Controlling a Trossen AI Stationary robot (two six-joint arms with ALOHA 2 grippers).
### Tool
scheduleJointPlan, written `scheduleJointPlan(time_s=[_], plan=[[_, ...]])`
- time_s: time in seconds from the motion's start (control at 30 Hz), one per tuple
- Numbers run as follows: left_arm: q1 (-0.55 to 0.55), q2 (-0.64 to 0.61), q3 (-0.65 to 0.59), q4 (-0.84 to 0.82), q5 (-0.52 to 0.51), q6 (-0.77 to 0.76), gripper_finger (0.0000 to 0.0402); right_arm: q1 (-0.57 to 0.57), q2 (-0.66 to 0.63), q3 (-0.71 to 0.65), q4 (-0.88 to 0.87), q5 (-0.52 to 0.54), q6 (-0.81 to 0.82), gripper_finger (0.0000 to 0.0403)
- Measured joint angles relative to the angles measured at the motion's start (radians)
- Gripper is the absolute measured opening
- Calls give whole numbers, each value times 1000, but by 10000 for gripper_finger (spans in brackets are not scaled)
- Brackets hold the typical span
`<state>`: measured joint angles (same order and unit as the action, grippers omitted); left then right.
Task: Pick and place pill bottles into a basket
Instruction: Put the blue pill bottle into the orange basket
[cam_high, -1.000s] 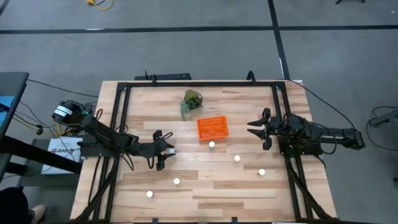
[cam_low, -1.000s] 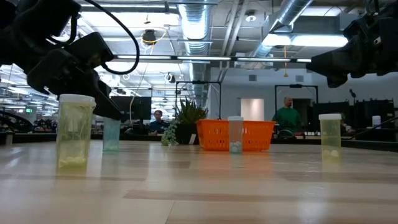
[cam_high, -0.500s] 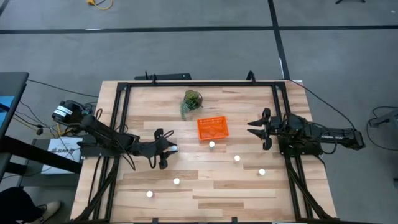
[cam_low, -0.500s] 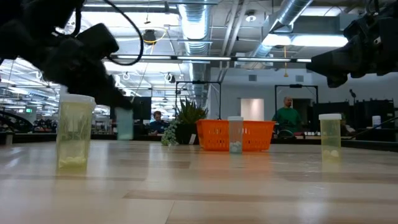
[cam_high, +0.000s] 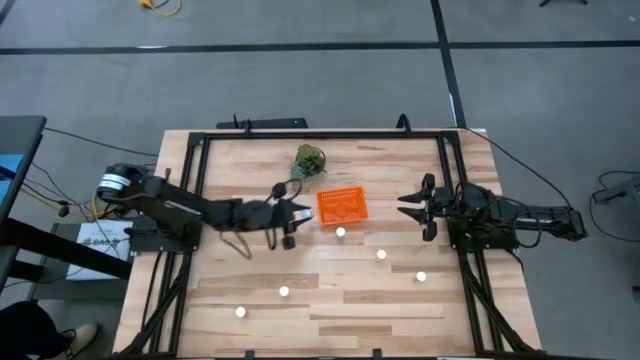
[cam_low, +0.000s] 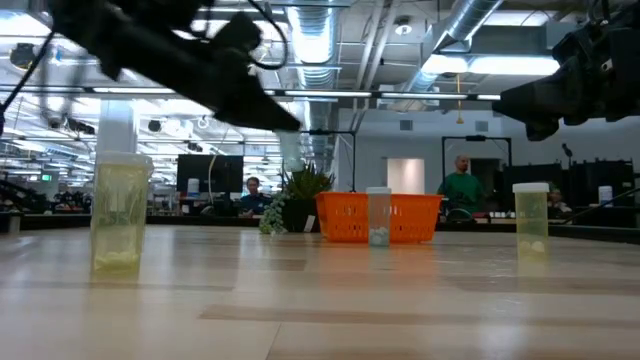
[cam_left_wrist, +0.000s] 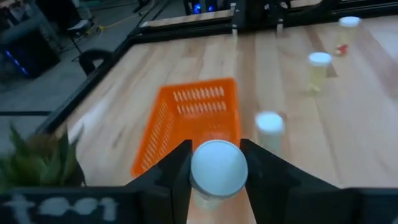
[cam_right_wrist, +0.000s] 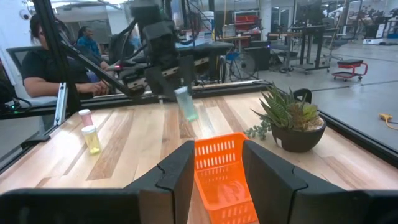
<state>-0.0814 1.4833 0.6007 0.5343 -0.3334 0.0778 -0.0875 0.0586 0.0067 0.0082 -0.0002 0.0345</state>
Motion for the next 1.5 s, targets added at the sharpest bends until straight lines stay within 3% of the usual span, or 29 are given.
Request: scheduleJointPlan(time_s=[0.27, 0.5, 0.7, 1.27, 1.5], plan=[[153, 240, 220, 3, 200, 53, 112, 0, 0, 0, 0, 0, 0, 130], [212, 363, 312, -12, 250, 13, 113, 0, 0, 0, 0, 0, 0, 130], [223, 387, 323, -76, 303, -33, 115, 0, 0, 0, 0, 0, 0, 130], [218, 386, 323, -126, 302, -42, 117, 0, 0, 0, 0, 0, 0, 130], [219, 385, 323, -121, 290, -47, 153, 0, 0, 0, 0, 0, 0, 130]])
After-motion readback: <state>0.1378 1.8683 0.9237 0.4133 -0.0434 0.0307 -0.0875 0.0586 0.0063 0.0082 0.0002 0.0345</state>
